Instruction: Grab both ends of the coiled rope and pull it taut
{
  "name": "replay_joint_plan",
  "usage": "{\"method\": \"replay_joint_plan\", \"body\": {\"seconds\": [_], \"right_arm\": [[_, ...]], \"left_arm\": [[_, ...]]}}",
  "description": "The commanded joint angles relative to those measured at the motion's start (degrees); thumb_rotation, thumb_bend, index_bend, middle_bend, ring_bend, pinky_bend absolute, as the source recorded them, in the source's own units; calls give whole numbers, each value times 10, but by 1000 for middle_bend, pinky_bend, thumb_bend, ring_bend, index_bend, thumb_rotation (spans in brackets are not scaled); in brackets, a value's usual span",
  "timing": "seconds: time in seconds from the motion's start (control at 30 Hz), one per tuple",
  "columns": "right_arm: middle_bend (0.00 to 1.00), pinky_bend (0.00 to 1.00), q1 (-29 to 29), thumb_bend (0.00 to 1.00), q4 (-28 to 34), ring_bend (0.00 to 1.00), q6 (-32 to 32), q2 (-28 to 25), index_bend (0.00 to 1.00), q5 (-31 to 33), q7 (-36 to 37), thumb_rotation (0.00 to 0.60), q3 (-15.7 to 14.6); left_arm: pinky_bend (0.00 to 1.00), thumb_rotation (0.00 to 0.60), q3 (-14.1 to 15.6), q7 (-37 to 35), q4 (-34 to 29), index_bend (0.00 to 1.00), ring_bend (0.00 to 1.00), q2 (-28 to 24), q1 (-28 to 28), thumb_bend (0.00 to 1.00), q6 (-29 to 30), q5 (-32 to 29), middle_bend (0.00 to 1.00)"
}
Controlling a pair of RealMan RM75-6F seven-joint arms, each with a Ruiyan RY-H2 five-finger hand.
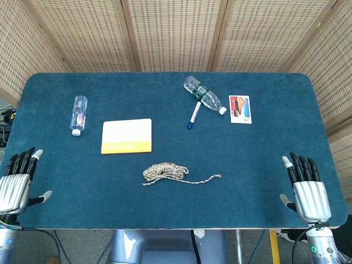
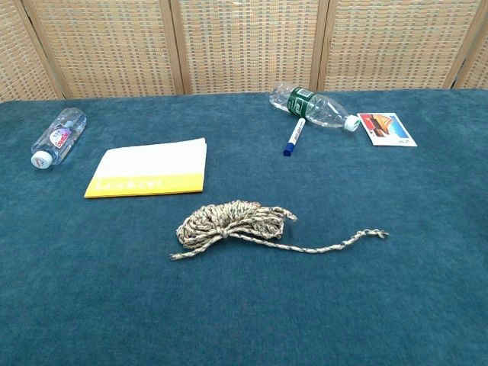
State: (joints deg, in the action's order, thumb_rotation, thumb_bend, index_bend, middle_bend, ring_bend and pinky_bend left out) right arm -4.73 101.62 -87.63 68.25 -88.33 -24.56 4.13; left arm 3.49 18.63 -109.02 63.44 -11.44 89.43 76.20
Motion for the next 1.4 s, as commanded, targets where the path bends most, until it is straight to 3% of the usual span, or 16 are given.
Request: {"method": "replay_joint_plan", "body": {"seconds": [0.03,0.2,0.37,0.5,0.6,0.83,1.4], "right_arm": [[0,0,0,0,0,0,-1,1,0,-4,0,600,-1],[0,0,-1,0,-3,0,2,3,0,-11,-3,600,-5],[0,0,-6,0,-1,0,7,7,0,-18,-12,600,-7],[0,0,-8,0,-3,0,12,12,0,-18,-19,600,-8],[0,0,-9,0,-4,0,15,14,0,-16,-22,600,-8],[0,0,-10,0,-6,0,21,18,0,-10,-29,600,-9],[0,0,-11,0,-5,0,27,19,0,-10,-36,600,-14]], "left_arm": [[0,600,-4,-1,2,0,0,4,-2,69,-16,2,0],[0,600,-15,-9,10,7,0,34,-26,67,-70,7,0],[0,600,-45,16,10,265,0,87,-85,85,-166,-23,0],[0,600,-83,63,23,450,0,145,-136,178,-225,-83,0],[0,600,-105,106,36,514,0,185,-165,261,-244,-131,0],[0,600,-131,210,63,531,0,263,-226,311,-262,-267,0],[0,600,-128,259,109,532,0,340,-280,367,-250,-372,0]]}}
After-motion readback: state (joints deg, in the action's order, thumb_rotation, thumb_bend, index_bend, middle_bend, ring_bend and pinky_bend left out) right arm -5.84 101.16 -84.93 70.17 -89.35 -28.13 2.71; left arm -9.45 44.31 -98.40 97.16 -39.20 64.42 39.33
